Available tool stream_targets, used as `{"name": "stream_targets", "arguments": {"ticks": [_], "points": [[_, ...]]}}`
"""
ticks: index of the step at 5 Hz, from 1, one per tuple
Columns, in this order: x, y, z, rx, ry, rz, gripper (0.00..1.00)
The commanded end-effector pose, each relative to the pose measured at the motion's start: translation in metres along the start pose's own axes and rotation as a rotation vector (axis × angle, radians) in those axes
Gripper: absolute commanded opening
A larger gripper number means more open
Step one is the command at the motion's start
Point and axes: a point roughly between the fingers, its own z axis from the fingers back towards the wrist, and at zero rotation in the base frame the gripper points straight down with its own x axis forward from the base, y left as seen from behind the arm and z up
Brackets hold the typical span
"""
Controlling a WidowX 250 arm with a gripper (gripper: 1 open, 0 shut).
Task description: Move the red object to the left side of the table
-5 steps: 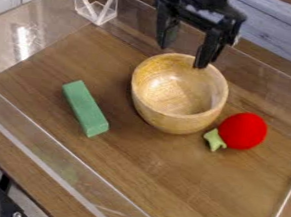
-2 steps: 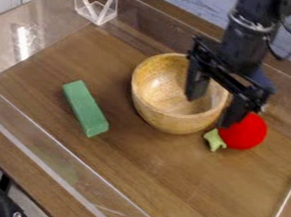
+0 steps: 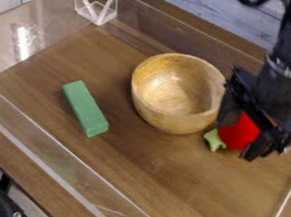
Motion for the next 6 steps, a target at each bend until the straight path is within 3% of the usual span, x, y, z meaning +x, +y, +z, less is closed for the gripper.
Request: {"name": "stream_targets", "arguments": {"ticks": [1, 2, 4, 5, 6], "points": [[0.018, 0.009, 0.014, 0.037, -0.059, -0.109, 1.0], [0.021, 0.02, 0.015, 0.04, -0.055, -0.123, 1.0], [0.041, 0.03, -0.005, 0.038, -0.04, -0.105, 1.0], [0.046, 0.023, -0.014, 0.035, -0.03, -0.099, 0.0], [0.049, 0.013, -0.021, 0.03, -0.032, -0.1, 1.0]]}}
